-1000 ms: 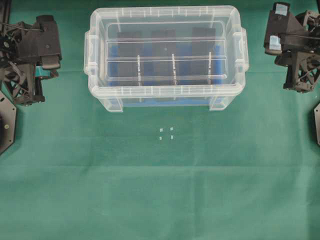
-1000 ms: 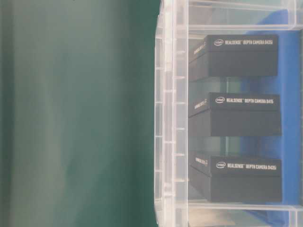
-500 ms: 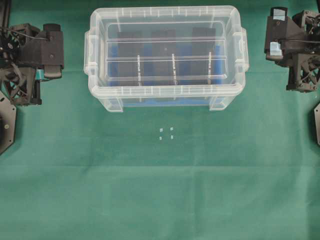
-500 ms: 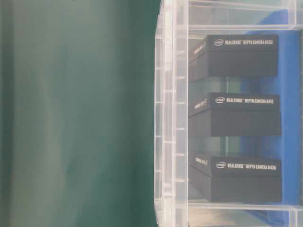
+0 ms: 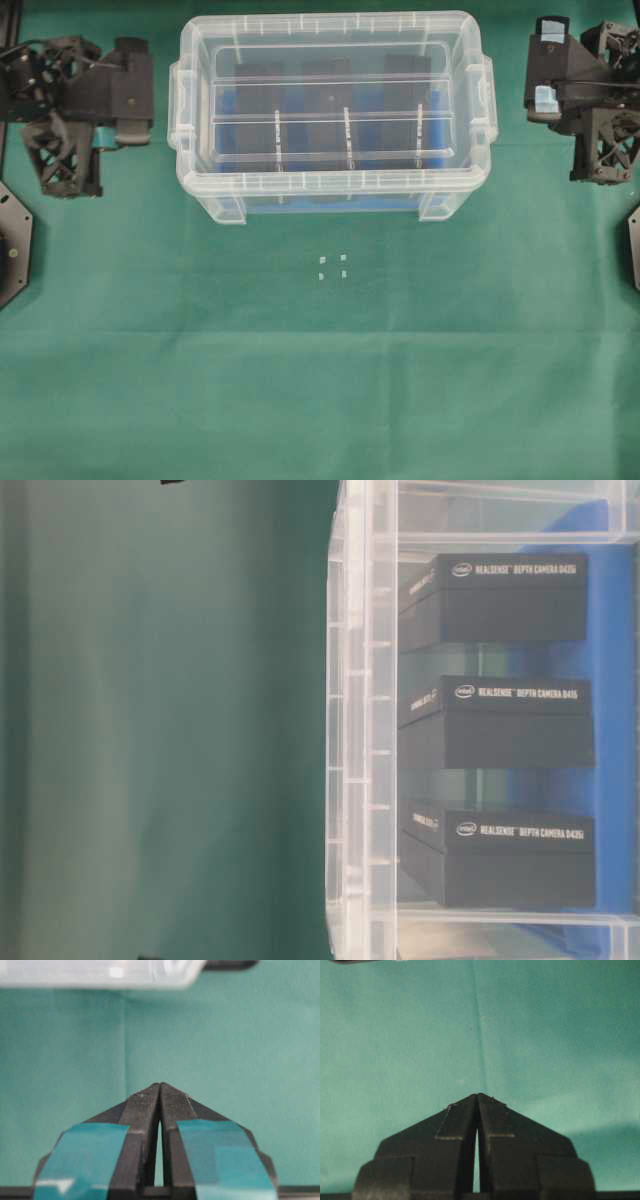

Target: Clamp the lid of the box with both arms, then lift and open it.

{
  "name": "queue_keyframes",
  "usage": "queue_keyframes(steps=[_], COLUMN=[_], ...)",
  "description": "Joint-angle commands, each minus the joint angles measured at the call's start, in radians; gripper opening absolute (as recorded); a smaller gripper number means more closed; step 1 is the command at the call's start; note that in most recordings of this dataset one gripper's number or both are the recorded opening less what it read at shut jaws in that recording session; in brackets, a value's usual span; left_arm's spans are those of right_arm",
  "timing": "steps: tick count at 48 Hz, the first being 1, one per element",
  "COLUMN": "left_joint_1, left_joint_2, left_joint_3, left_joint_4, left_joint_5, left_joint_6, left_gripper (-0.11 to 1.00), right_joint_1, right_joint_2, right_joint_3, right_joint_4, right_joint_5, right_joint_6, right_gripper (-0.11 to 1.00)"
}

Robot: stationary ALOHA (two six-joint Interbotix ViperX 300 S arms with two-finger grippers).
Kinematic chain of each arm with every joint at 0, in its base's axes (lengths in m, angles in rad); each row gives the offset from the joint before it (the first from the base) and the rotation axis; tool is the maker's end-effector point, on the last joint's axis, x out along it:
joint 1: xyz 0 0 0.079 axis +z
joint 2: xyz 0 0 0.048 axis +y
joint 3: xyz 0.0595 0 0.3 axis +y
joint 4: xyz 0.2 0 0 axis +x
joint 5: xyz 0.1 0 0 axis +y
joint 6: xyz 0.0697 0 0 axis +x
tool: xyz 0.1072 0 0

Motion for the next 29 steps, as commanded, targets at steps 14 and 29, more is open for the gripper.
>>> queue_keyframes(steps=[14, 29], left_joint_1=[0.012, 0.011], left_joint_2=[0.08, 0.143], left_joint_3=[-0.075, -0.124], left_joint_4=[0.002, 0.003], left_joint_5=[-0.057, -0.094], left_joint_6=[0.002, 0.005], left_gripper=[0.0, 0.0], right_joint_1=[0.026, 0.052], right_joint_2=[0.067, 0.161], right_joint_3=[-0.063, -0.129], right_joint_4=[0.0, 0.0], right_joint_5=[-0.067, -0.118], right_joint_6=[-0.002, -0.021], right_gripper=[-0.02, -0.02])
